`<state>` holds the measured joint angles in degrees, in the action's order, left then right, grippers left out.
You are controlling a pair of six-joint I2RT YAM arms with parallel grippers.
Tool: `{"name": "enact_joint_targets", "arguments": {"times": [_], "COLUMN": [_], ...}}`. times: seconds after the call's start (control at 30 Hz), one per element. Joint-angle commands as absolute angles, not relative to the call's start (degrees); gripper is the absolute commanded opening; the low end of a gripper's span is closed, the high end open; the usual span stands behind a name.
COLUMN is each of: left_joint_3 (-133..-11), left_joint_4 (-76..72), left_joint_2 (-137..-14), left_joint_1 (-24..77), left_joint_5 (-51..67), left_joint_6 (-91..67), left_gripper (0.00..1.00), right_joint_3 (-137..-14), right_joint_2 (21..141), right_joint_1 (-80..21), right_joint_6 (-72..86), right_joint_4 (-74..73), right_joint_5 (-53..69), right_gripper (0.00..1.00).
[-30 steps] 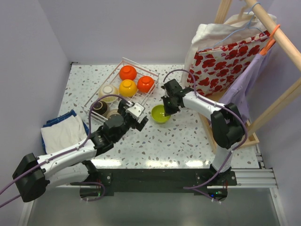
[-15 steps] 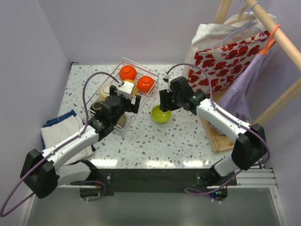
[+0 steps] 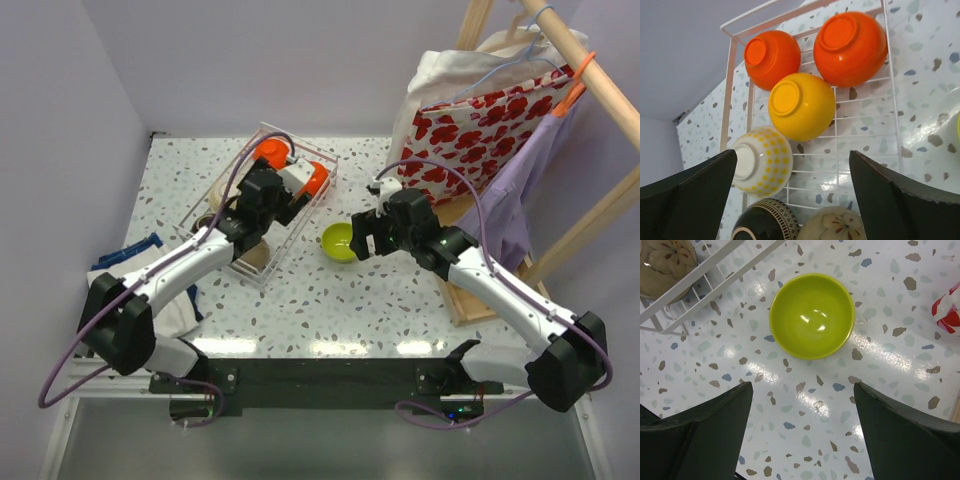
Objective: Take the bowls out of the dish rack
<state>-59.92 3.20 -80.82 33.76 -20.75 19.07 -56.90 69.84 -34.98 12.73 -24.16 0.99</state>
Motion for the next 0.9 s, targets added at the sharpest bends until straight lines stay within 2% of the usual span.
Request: {"name": "enact_joint_targets", "arguments": {"times": [0.0,0.23,0.53,0.87], "left_joint_3": [-65.03,-73.38,-76.64,-79.45], "left_joint_4": [6.59,12.48,12.92,11.87], "left_joint_2": [-86.12,-95.88,-100.36,-106.34], "left_joint_1": [33.05,29.71,26.37,26.19], "left_joint_5": [-22.51,-17.67,-10.55,-11.60], "left_joint_6": [32.05,39.54,43.24,44.30], "left_gripper": [1.00,1.00,1.00,1.00], "right_joint_3": [-55.99,-55.02,-53.97,-56.68], "right_joint_2": [66.89,64.51,63.99,65.65], "right_joint_1": [-35.16,-35.16,-35.16,-35.16], "right_joint_6": [11.69,11.60,12.04,13.71], "right_joint_4": [-21.88,-22.94,-25.23,-26.72], "right_joint_5": [1.67,3.43,3.78,5.36], "right_gripper": [0.87,0.87,0.87,0.88]}}
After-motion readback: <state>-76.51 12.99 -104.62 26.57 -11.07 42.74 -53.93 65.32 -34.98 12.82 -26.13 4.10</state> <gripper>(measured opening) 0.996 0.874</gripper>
